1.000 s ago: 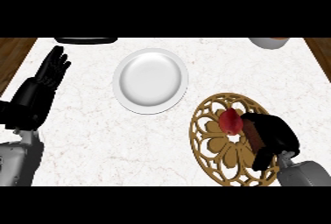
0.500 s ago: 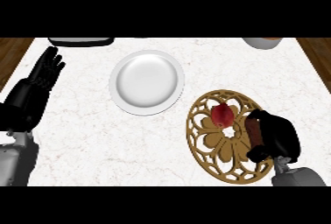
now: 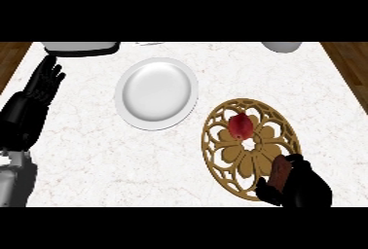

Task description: Pick the sweet potato from the placemat and place it in the plate

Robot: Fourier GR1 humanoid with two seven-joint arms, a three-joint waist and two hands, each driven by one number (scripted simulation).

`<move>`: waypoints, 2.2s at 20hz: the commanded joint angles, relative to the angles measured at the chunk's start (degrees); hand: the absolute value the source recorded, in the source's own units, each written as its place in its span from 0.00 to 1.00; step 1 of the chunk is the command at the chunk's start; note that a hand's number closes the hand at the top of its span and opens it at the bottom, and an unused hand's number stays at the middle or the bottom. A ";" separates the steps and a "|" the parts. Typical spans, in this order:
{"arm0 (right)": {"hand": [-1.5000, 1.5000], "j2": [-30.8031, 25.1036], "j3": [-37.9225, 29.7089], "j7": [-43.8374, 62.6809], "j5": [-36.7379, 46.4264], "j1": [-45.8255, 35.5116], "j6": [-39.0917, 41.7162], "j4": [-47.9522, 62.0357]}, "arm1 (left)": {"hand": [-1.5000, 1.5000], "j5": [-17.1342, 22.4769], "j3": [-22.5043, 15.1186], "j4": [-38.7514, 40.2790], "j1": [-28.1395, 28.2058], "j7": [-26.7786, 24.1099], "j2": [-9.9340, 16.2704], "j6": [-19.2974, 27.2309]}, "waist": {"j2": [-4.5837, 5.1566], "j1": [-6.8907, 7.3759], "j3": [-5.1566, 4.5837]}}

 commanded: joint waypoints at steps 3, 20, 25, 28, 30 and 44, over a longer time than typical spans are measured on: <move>1.00 5.08 18.61 15.90 16.38 1.52 -0.05 -12.10 | 0.50 0.01 -1.07 -0.39 -0.84 0.34 -0.80 -0.29 | 0.60 2.03 0.40; 1.00 5.21 21.36 24.28 8.15 -33.20 -1.97 -1.45 | 0.50 -2.10 -3.86 1.86 -5.39 0.52 -2.84 0.05 | 2.21 6.25 0.57; 1.00 5.21 12.17 21.87 0.36 -42.79 -5.87 6.07 | 0.50 -0.28 -3.24 2.07 -4.97 -1.09 -2.50 -2.04 | 2.50 7.72 0.58; 1.00 5.21 9.49 20.83 -3.14 -47.37 -8.40 12.78 | 0.50 -1.00 -3.66 3.80 -8.23 -0.35 -2.63 -1.66 | 2.99 8.18 0.61; 1.00 5.21 6.66 20.17 -5.54 -51.04 -9.62 16.70 | 0.50 -0.72 -4.61 2.69 -7.19 -0.21 -3.02 -2.40 | 2.85 9.40 0.62; 1.00 5.22 -5.21 11.11 -15.44 -63.64 -22.97 50.15 | 0.50 -1.14 -5.35 4.20 -8.78 -1.77 -4.24 -2.61 | 3.73 10.97 0.66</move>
